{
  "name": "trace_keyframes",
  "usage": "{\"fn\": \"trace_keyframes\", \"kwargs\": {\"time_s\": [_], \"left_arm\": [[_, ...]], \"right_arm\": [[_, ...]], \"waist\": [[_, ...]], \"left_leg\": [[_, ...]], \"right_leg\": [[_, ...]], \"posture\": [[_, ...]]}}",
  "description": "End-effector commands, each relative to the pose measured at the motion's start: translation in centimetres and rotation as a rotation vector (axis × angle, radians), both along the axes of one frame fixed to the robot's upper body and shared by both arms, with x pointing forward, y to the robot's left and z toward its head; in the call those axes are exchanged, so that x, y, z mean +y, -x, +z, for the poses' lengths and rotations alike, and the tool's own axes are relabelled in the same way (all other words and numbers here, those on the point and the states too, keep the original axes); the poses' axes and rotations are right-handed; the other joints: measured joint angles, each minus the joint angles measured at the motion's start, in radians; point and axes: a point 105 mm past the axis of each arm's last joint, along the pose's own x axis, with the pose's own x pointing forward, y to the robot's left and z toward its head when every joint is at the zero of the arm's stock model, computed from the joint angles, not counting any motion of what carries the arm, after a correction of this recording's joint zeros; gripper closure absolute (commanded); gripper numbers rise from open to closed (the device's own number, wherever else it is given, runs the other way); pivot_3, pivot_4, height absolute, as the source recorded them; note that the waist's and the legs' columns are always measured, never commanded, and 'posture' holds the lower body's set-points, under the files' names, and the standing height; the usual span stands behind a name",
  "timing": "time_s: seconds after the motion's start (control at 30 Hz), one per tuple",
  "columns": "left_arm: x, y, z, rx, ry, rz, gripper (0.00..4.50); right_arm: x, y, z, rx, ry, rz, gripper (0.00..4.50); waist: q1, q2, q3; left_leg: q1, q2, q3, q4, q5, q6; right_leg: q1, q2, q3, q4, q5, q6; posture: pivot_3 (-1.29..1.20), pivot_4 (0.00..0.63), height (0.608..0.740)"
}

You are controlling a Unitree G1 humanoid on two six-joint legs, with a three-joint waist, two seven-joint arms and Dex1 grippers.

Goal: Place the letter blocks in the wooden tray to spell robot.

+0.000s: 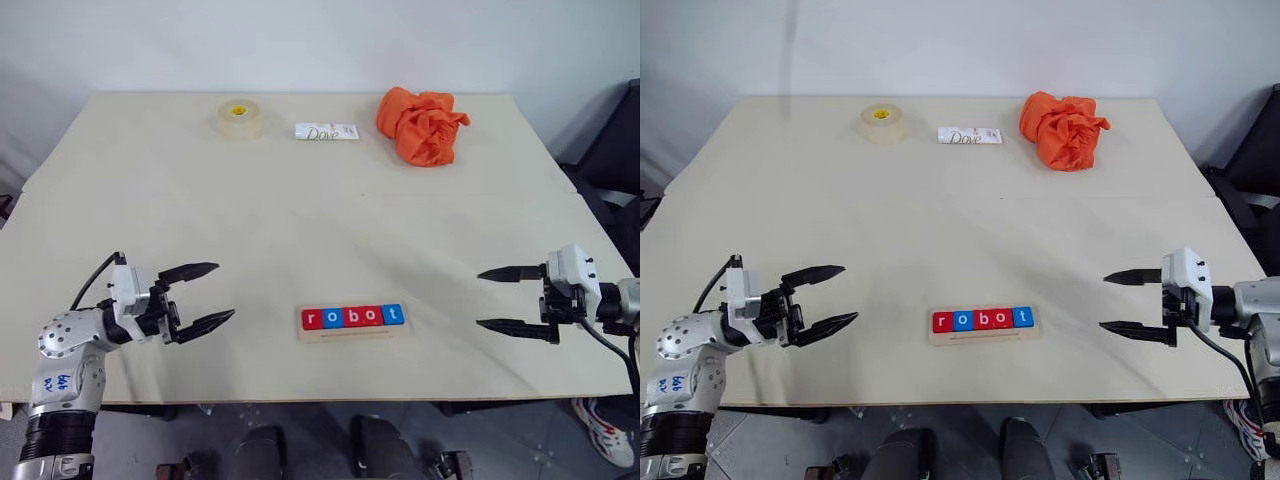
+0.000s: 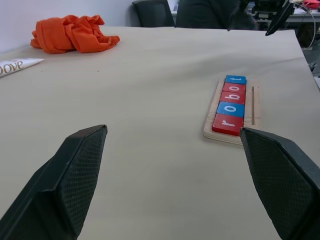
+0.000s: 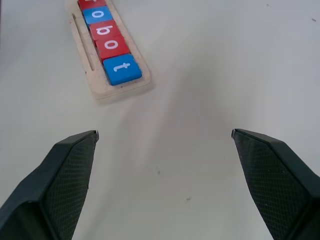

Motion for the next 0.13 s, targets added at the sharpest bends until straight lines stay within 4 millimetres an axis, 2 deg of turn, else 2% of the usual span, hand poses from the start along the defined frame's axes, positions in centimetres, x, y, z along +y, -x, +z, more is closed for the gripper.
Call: {"fn": "trace_keyframes", "kwargs": {"time_s": [0.03, 0.13], "left_arm": [[0.48, 0.47, 1.45, -0.066, 0.000, -0.005, 0.00], [0.52, 0.43, 1.84, -0.094, 0.016, -0.002, 0.00]], "right_arm": [[-0.36, 0.64, 1.59, -0.022, 0.003, 0.060, 0.03], [-0.31, 0.31, 2.02, -0.032, -0.018, 0.052, 0.03]], "waist": [[0.000, 0.000, 0.000], [0.000, 0.000, 0.000]], "left_leg": [[0.000, 0.000, 0.000, 0.000, 0.000, 0.000], [0.000, 0.000, 0.000, 0.000, 0.000, 0.000]], "right_leg": [[0.000, 0.000, 0.000, 0.000, 0.000, 0.000], [0.000, 0.000, 0.000, 0.000, 0.000, 0.000]], "posture": [[0.00, 0.150, 0.740], [0.00, 0.150, 0.740]]}}
